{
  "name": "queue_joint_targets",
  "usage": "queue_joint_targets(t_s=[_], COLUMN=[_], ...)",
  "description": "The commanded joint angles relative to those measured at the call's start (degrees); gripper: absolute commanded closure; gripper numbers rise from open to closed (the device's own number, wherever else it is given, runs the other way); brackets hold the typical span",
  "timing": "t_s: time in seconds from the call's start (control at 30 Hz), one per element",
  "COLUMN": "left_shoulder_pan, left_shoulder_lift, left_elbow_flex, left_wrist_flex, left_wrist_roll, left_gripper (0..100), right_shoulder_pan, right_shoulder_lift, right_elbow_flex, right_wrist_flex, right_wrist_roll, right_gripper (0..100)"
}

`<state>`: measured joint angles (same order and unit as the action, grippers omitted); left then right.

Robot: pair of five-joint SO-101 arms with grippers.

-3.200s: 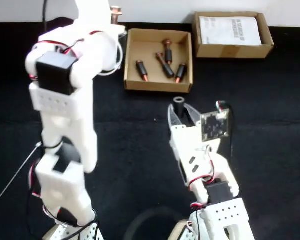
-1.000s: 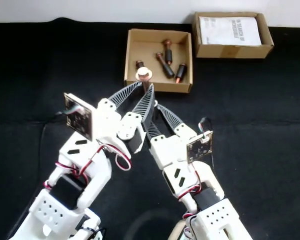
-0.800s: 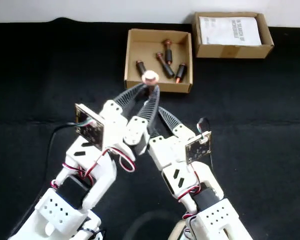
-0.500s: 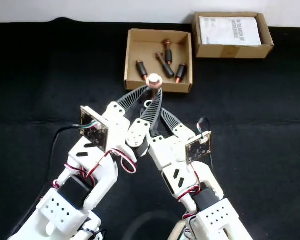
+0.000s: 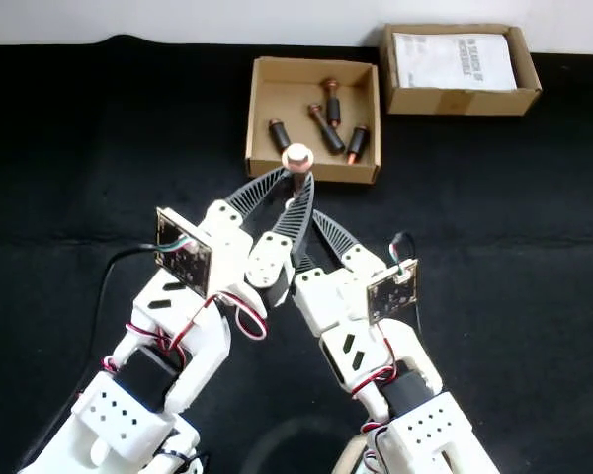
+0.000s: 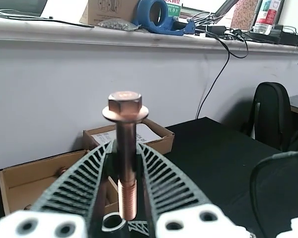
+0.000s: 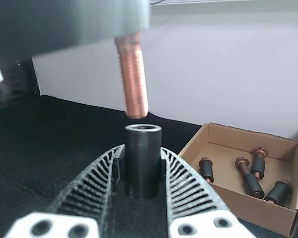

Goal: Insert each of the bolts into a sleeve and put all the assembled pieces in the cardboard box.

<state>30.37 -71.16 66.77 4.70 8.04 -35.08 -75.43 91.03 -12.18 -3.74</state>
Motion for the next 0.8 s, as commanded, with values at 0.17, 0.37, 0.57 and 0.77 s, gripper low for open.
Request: queue_joint_targets(t_s=[0.17,0.37,0.57,0.77], left_shoulder_pan=[-0.2,-0.4,-0.4,-3.1], left_shoulder_lift=[-0.7,-0.7,2.8,10.2], left_elbow_flex=[6.6,6.3,0.7,-6.8], left_wrist_flex=[-12.2,-16.1,-12.7,-6.9], left_wrist_roll=[-8.4,-10.5,-11.2,-1.8], left_gripper=[99,99,99,99], right_shoulder_pan=[0.0,-0.1,-0.2,0.0], right_shoulder_lift=[-0.8,-0.8,-0.8,-0.8], right_elbow_flex=[-0.3,-0.3,-0.3,-0.3], right_wrist_flex=[-0.8,-0.8,-0.8,-0.8], right_wrist_roll=[0.4,0.4,0.4,0.4], right_gripper=[99.1,99.1,99.1,99.1])
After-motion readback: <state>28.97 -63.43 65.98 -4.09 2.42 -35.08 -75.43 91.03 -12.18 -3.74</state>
